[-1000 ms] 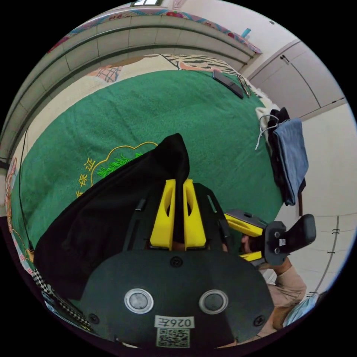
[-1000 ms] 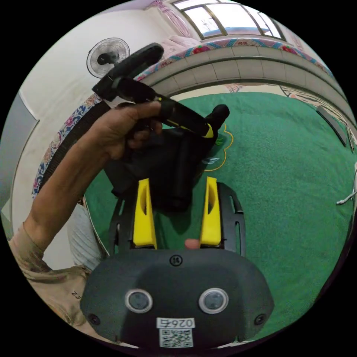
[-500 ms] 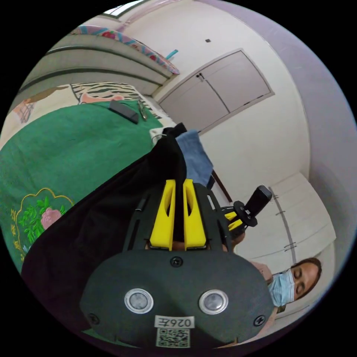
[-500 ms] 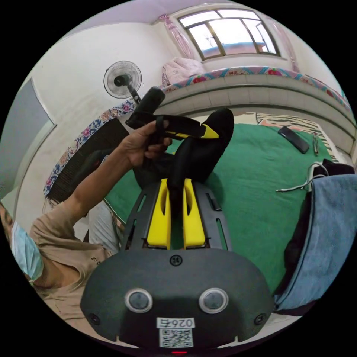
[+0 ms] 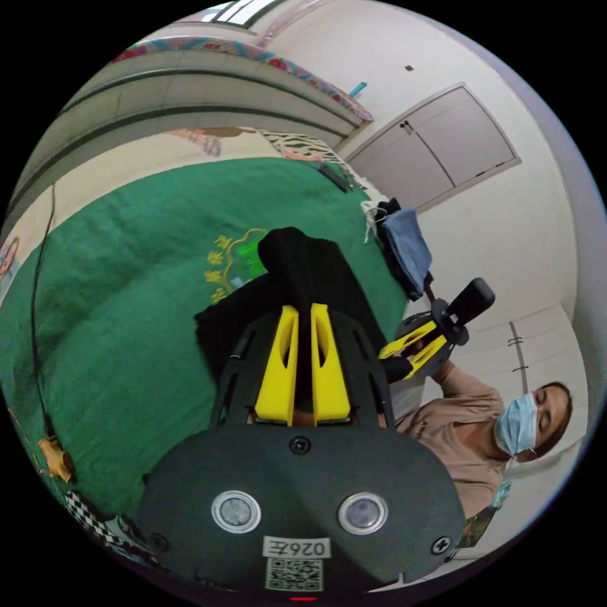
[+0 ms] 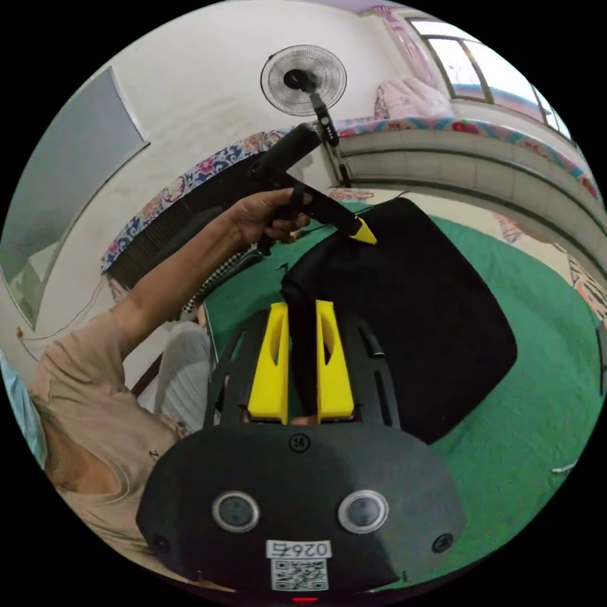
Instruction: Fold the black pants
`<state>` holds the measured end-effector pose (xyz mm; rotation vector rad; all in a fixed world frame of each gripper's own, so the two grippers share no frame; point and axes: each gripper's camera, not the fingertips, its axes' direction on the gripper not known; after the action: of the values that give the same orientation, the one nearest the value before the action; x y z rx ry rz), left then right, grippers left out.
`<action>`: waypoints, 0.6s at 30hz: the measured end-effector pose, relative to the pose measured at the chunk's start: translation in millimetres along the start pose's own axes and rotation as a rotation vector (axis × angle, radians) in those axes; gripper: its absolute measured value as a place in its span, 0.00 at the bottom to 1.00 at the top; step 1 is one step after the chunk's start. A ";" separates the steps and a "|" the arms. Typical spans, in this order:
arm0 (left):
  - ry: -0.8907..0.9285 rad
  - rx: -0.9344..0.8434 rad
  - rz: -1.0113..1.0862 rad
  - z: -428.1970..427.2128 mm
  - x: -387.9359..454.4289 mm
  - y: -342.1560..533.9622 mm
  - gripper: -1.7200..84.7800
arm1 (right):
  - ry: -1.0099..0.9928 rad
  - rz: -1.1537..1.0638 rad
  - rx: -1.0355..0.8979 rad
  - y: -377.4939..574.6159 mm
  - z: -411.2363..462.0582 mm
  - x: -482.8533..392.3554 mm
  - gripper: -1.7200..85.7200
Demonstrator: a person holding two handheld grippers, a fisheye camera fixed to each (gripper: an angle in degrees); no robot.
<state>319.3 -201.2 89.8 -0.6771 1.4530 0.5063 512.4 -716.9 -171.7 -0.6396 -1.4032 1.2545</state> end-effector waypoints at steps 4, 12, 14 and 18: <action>-0.158 -0.053 -0.122 -0.5 -73.3 48.2 0.07 | 0.087 0.056 -0.174 1.6 50.1 24.0 0.02; -0.063 0.150 -0.194 -41.8 -84.1 100.3 0.05 | 0.125 0.127 -0.224 7.3 83.4 44.4 0.01; -0.205 0.241 -0.191 -68.9 -48.4 119.5 0.02 | 0.175 0.098 -0.253 7.1 91.6 39.2 0.01; -0.451 0.369 -0.019 -60.0 42.1 139.7 0.01 | 0.226 0.085 -0.191 5.8 95.2 34.7 0.01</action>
<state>183.0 -145.7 33.0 -0.2589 1.0710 0.3348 413.4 -715.7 -149.9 -0.9513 -1.3265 1.0836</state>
